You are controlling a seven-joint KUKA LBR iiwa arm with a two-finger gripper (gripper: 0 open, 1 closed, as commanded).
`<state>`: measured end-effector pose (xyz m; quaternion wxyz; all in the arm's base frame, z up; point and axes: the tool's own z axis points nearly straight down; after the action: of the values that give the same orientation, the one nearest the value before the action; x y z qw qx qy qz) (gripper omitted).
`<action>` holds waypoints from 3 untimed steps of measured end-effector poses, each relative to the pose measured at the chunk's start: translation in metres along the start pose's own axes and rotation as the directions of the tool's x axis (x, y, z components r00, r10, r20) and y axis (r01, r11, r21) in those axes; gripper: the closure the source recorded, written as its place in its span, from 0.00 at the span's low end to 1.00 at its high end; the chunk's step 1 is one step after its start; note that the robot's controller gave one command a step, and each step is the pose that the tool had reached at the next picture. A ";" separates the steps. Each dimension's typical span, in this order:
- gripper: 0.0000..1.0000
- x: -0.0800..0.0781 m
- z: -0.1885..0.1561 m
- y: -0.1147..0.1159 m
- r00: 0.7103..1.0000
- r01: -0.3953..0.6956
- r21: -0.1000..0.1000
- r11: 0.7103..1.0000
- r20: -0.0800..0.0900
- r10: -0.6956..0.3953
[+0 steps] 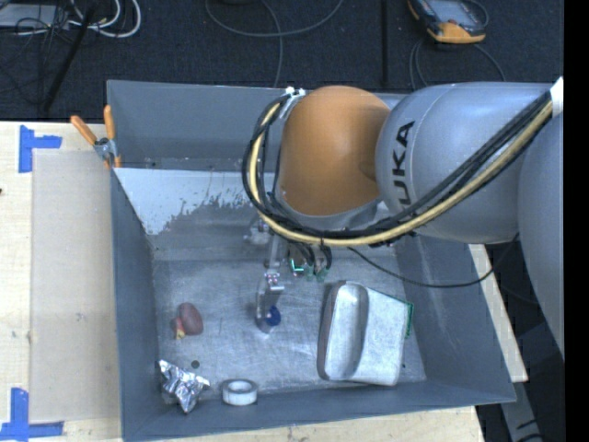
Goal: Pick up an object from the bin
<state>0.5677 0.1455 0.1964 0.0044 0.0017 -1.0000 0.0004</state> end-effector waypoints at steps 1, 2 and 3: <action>0.00 0.047 0.128 0.090 0.979 0.203 0.001 0.979 0.009 -0.203; 0.00 0.076 0.097 0.051 0.991 0.135 0.002 0.991 0.005 -0.135; 0.00 0.076 0.094 0.098 0.922 0.388 0.001 0.922 0.009 -0.388</action>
Offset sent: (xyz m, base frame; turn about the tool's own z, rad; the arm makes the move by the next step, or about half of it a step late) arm -0.0483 0.0883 -0.1264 -0.2002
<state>0.4903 0.2432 0.1034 -0.0001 0.1994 -0.9799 -0.0007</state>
